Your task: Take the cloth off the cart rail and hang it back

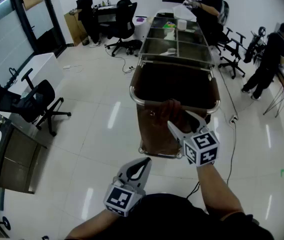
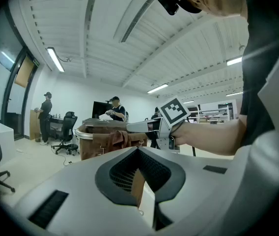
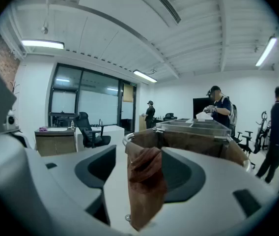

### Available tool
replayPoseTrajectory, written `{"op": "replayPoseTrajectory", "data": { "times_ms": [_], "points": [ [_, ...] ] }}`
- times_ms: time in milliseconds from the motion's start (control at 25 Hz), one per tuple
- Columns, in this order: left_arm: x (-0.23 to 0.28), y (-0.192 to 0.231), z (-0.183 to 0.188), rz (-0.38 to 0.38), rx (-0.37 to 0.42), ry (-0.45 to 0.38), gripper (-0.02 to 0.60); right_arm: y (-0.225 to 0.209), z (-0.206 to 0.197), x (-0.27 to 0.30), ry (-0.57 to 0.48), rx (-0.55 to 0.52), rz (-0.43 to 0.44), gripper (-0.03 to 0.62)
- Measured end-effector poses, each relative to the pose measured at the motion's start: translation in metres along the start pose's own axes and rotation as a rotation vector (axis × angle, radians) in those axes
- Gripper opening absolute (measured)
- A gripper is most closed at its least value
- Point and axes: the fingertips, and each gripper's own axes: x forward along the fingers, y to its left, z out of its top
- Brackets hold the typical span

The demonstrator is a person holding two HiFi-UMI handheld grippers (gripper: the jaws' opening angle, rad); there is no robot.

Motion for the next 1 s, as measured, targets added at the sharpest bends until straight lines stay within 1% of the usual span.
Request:
{"op": "replayPoseTrajectory", "data": {
  "times_ms": [40,80,120,200,400,480,560,600,720,920,1000],
  "points": [
    [0.0,0.001,0.0,0.0,0.003,-0.001,0.0,-0.005,0.002,0.009,0.014,-0.006,-0.008,0.349],
    [0.001,0.003,0.0,0.0,0.005,-0.001,0.0,-0.01,0.003,0.017,0.028,-0.013,-0.017,0.362],
    [0.001,0.004,0.0,0.0,0.006,0.0,0.0,-0.014,0.005,0.026,0.041,-0.02,-0.028,0.362],
    [0.0,0.004,-0.001,-0.004,0.008,0.006,0.0,-0.022,0.005,0.042,0.064,-0.032,-0.05,0.391],
    [-0.001,0.005,-0.004,-0.019,0.01,0.017,0.0,-0.037,-0.005,0.082,0.149,-0.041,-0.105,0.39],
    [-0.001,0.007,-0.005,-0.022,0.008,0.019,0.0,-0.04,-0.012,0.092,0.182,-0.032,-0.12,0.353],
    [-0.002,0.009,-0.005,-0.024,0.008,0.018,0.0,-0.043,-0.019,0.096,0.194,-0.016,-0.135,0.337],
    [-0.002,0.01,-0.005,-0.025,0.008,0.018,0.0,-0.043,-0.02,0.096,0.191,-0.011,-0.138,0.337],
    [-0.004,0.012,-0.005,-0.026,-0.003,0.021,0.0,-0.041,-0.018,0.093,0.164,0.0,-0.136,0.303],
    [-0.004,0.012,-0.007,-0.031,-0.004,0.023,0.0,-0.046,-0.015,0.081,0.11,0.036,-0.131,0.197],
    [-0.003,0.01,-0.007,-0.035,-0.003,0.022,0.0,-0.049,-0.013,0.076,0.1,0.048,-0.127,0.13]
  ]
}}
